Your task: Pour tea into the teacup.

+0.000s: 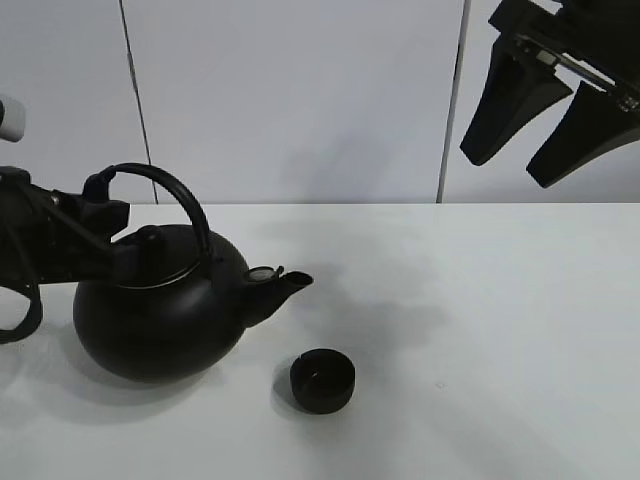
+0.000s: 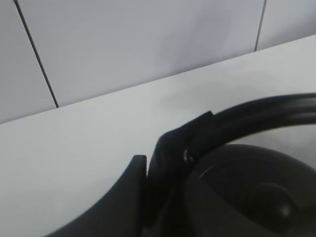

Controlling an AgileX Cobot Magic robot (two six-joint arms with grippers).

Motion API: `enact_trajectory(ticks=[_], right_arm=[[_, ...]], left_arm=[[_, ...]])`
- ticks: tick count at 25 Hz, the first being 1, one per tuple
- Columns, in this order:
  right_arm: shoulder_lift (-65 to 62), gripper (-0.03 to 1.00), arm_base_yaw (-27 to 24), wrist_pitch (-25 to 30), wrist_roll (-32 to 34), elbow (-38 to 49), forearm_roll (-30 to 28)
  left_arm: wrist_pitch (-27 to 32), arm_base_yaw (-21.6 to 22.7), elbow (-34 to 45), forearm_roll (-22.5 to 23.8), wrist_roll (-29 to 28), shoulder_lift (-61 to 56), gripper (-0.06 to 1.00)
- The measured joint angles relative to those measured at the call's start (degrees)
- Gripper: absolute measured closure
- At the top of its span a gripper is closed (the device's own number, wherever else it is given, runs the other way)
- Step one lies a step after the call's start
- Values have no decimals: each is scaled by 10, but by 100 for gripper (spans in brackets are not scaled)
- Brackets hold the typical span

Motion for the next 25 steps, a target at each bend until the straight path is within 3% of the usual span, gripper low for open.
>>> enact_trajectory(ticks=[11,18,21,25], right_arm=[[0,47,0,0,0,0,0],[0,47,0,-4,0,0,0],[0,47,0,-4,0,0,0],[0,47,0,-4,0,0,0]], left_arm=[[8,-1,-41,-28,-49,0,83],[49,-1,-55,-30,-81,1,83],[55,-1,-57,-17,-91,1,83],[55,-1,-57,35,-76,1,83]])
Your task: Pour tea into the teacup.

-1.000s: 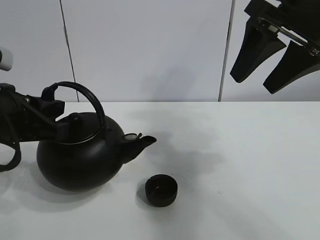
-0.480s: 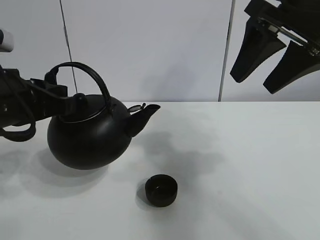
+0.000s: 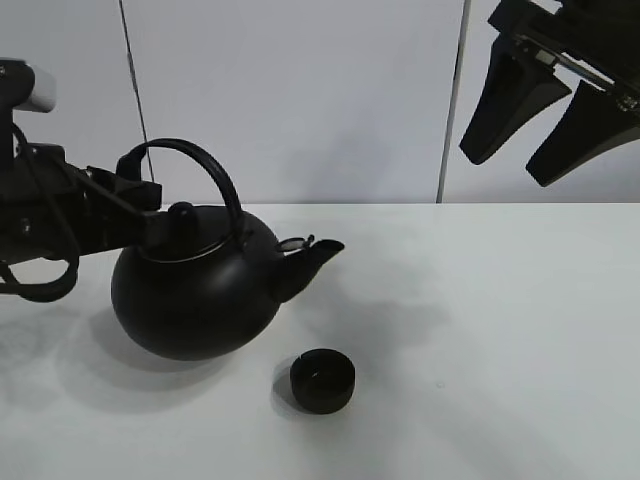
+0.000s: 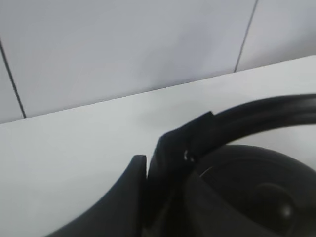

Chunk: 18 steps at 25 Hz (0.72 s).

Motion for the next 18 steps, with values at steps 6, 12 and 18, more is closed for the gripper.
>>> enact_trajectory(ticks=[6,12,18], right_arm=[[0,47,0,0,0,0,0],[0,47,0,0,0,0,0],[0,47,0,0,0,0,1]], left_arm=[[2,0,0,29,46,0,83],[7,0,-1,-15,31,0,83],[16,0,-1,-18,-32,0,83]])
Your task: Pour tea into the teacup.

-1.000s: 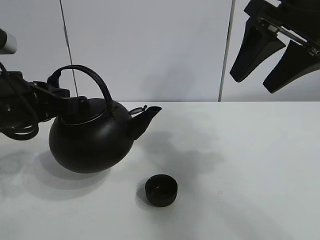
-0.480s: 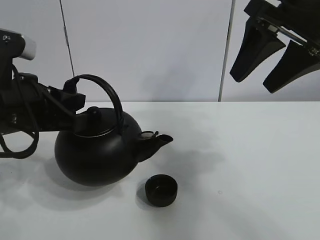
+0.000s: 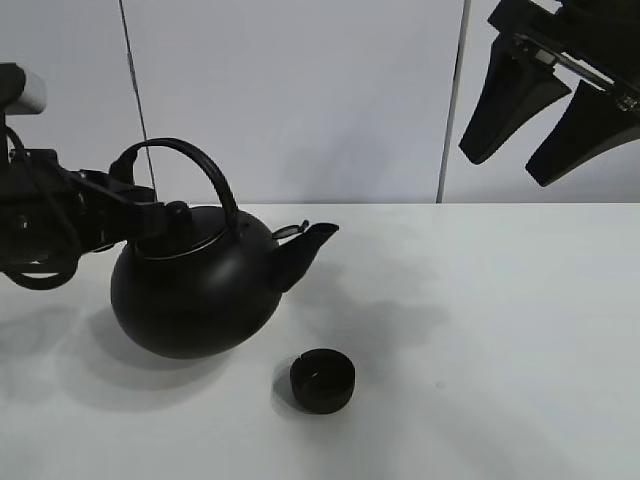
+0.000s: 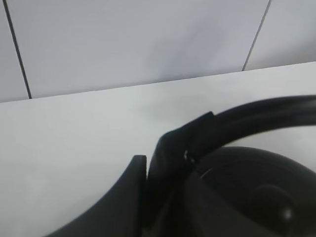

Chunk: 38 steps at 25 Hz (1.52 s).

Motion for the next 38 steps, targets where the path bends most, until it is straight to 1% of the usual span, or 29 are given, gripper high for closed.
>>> enact_trajectory(ticks=[2,4,8,10,14,17,24,29,38], right_arm=[[0,47,0,0,0,0,0],[0,47,0,0,0,0,1],[0,47,0,0,0,0,1],[0,47,0,0,0,0,1],[0,47,0,-1,0,0,1],[0,47,0,-1,0,0,1],[0,47,0,-1,0,0,1],[0,47,0,-1,0,0,1],[0,47,0,-2,0,0,1]], left_arm=[[0,0,-1,0,-19,0,83],[1,0,-5,4,-24,0,83],[0,0,-15,13,-15,0,83],[0,0,-17,18,-2,0,83],[0,0,-21,44,41,4,83],[5,0,-21,50,60,11,83],[19,0,-28,49,113,12,83],[22,0,-28,49,130,12,83],[34,0,-28,47,178,13,83]])
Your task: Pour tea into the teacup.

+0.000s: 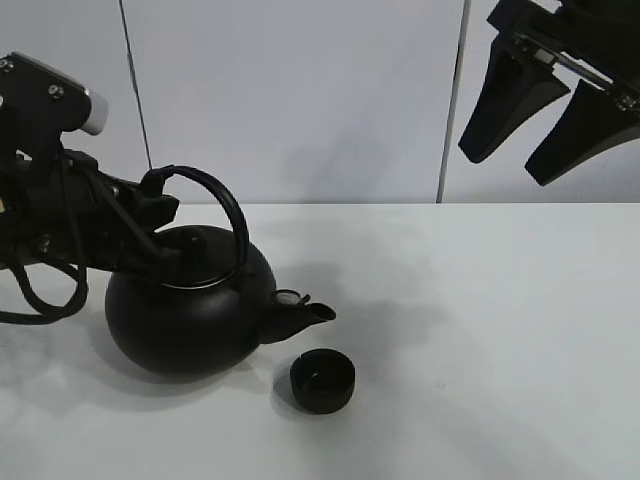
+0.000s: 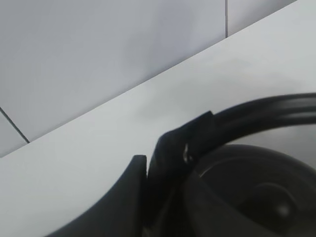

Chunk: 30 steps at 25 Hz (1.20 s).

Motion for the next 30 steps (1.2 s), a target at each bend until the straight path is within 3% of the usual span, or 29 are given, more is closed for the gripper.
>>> enact_trajectory(ticks=[30], right_arm=[[0,47,0,-5,0,0,0]], left_arm=[[25,0,-29,0,57,0,83]])
